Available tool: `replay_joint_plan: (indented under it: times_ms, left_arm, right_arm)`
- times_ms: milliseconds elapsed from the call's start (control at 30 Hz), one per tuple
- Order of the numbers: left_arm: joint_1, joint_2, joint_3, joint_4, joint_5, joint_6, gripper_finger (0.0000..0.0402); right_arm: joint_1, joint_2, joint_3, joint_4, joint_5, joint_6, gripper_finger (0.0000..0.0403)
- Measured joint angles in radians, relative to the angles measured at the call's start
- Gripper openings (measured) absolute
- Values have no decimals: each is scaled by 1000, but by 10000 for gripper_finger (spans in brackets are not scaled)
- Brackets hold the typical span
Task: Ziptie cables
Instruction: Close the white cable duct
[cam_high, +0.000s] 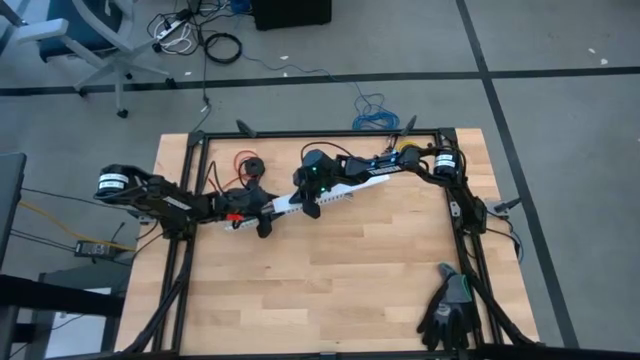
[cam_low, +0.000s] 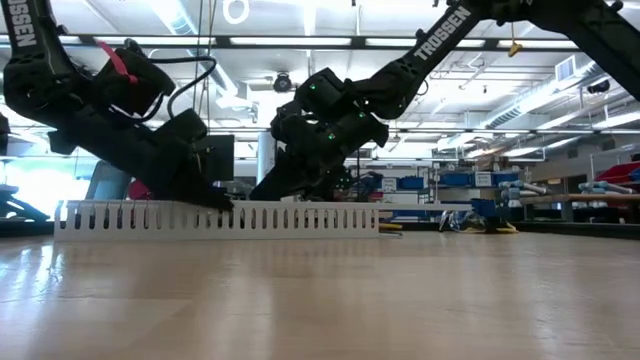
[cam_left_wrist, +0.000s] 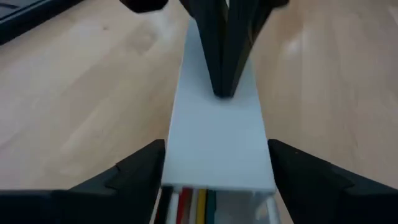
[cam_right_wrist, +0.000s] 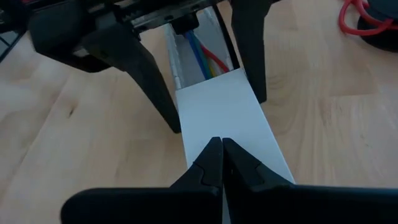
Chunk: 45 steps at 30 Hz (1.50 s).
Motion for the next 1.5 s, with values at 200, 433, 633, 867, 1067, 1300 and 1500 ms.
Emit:
replay_joint_plan:
  times_ms: [200, 433, 633, 867, 1067, 1300, 1500]
  left_arm:
    - [0, -93, -12, -77, 0, 15, 297]
    - [-19, -257, -40, -301, 13, -70, 298]
    - [-75, -328, -40, -430, 9, -130, 298]
    - [-163, -328, -41, -450, -131, -185, 298]
    - [-219, -325, -41, -470, -271, -217, 298]
    - [-219, -318, -41, -484, -293, -219, 298]
    - [-218, -318, -42, -462, -297, -164, 270]
  right_arm:
    - [-19, 1, 0, -12, -26, 15, 0]
    - [-24, 0, 0, -23, -39, 20, 0]
    - [-29, 0, -1, -27, -43, 16, 0]
    - [-29, 0, -2, -27, -42, 13, 0]
    - [-30, 0, -2, -26, -36, 10, 0]
    - [-30, 0, -2, -26, -35, 10, 0]
    - [-30, 0, -2, -26, -36, 10, 0]
